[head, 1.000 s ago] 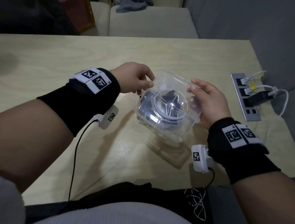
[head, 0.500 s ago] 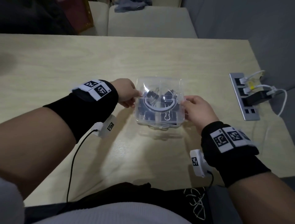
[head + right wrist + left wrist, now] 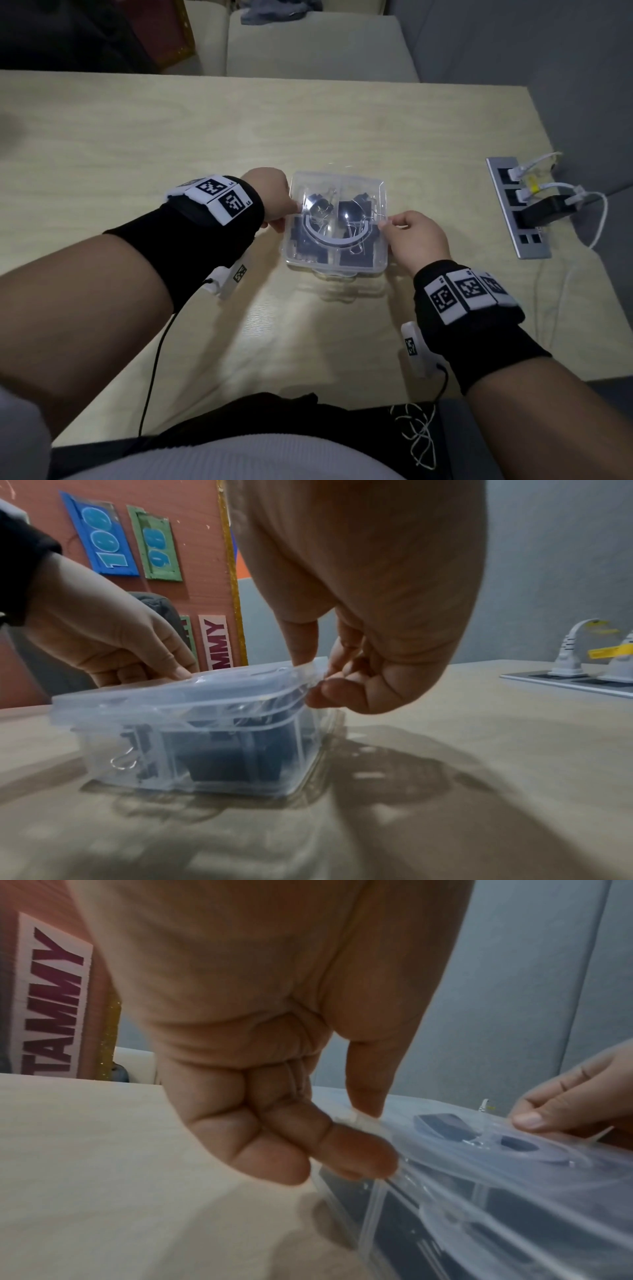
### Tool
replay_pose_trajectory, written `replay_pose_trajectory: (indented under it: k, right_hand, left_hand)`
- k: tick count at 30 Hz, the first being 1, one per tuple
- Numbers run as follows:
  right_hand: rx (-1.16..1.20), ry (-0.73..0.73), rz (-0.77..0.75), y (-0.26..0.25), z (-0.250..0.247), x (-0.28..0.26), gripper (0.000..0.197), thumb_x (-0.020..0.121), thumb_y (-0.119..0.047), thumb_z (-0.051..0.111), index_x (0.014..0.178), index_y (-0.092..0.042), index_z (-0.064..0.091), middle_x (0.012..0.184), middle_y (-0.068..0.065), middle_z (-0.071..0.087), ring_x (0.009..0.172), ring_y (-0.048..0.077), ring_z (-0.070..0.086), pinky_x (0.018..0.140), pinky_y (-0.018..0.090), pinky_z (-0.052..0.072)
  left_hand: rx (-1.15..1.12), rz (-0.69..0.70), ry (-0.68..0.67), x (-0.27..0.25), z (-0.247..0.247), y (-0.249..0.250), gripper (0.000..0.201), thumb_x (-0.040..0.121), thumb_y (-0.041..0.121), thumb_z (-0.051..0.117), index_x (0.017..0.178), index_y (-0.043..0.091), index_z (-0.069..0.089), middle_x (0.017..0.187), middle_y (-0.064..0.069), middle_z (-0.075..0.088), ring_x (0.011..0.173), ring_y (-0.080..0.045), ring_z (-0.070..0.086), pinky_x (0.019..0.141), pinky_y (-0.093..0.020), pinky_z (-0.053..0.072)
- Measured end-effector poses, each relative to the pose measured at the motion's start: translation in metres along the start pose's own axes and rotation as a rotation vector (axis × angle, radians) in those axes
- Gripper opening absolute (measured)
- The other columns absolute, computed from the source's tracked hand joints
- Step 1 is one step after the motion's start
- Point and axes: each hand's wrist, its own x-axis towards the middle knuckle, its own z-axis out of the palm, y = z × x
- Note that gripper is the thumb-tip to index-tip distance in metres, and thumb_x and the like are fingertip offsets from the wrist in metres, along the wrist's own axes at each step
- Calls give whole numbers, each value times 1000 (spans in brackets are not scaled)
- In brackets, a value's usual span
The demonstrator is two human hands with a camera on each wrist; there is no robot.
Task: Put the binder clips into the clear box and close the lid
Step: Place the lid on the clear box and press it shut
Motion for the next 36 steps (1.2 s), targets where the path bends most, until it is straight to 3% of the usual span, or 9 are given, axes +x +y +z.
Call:
replay_pose_trajectory:
  k: [5, 7, 10, 16, 19, 24, 28, 32, 36]
  right_hand:
    - [-5, 5, -2, 0, 1, 2, 15, 89, -36, 59, 90, -22, 64, 91, 1, 68, 83, 26, 66, 79, 37, 54]
    - [-12, 4, -10, 1, 1, 2, 15, 89, -37, 59, 91, -22, 63, 91, 1, 67, 83, 25, 66, 77, 36, 54]
    - [-1, 12, 9, 1, 1, 1, 16, 88, -38, 60, 92, -23, 63, 90, 0, 68, 81, 24, 67, 77, 39, 56]
    - [-39, 23, 4, 4, -1, 1, 18, 91, -34, 56, 95, -20, 67, 86, 3, 70, 77, 24, 65, 69, 29, 47]
    - [-28, 21, 8, 2, 0, 2, 17, 91, -34, 56, 95, -21, 67, 86, 3, 70, 76, 24, 66, 73, 35, 53]
    - [-28, -21, 1, -1, -5, 7, 12, 89, -35, 57, 91, -25, 65, 89, 1, 71, 83, 26, 68, 80, 46, 57]
    - [-33, -38, 0, -2, -4, 5, 21, 93, -33, 50, 97, -21, 65, 96, 4, 71, 88, 26, 67, 84, 46, 55]
    - [-22, 21, -49, -5, -8, 1, 33, 99, -25, 37, 113, -12, 63, 101, 5, 64, 97, 27, 59, 84, 32, 45]
    - [-86, 77, -217, -9, -3, -2, 23, 94, -23, 49, 112, -18, 62, 112, 4, 64, 99, 22, 60, 86, 30, 46]
  left_hand:
    - [53, 16, 25, 1, 0, -1, 31, 91, 28, 55, 94, 2, 72, 50, 5, 71, 61, -19, 64, 66, -26, 52]
    - [70, 24, 36, 0, 1, -2, 30, 90, 28, 55, 87, 4, 72, 55, 3, 73, 57, -16, 61, 62, -23, 47]
    - [79, 32, 22, 1, -1, -4, 33, 89, 30, 57, 70, 7, 71, 68, -1, 77, 61, -17, 64, 70, -27, 51]
    - [29, 55, 56, 2, 0, -4, 34, 89, 33, 60, 78, 4, 75, 61, 10, 72, 77, -18, 73, 82, -33, 57]
    - [66, 32, 29, 3, 3, -5, 37, 88, 32, 58, 68, 6, 75, 64, -1, 76, 81, -21, 74, 87, -37, 57]
    - [68, 37, 25, 3, 3, -1, 34, 89, 31, 57, 76, 4, 75, 73, -6, 78, 75, -22, 71, 86, -35, 56]
    - [-71, 57, 47, 5, -3, -5, 31, 92, 26, 54, 91, 0, 71, 70, -8, 76, 84, -26, 73, 83, -36, 57]
    - [-339, 43, 43, 12, -16, -14, 24, 96, 24, 52, 79, 10, 62, 80, -12, 72, 68, -20, 69, 73, -33, 54]
    - [-567, -4, 182, 15, -28, -19, 25, 97, 23, 50, 74, 15, 57, 73, -7, 69, 61, -13, 67, 69, -31, 51]
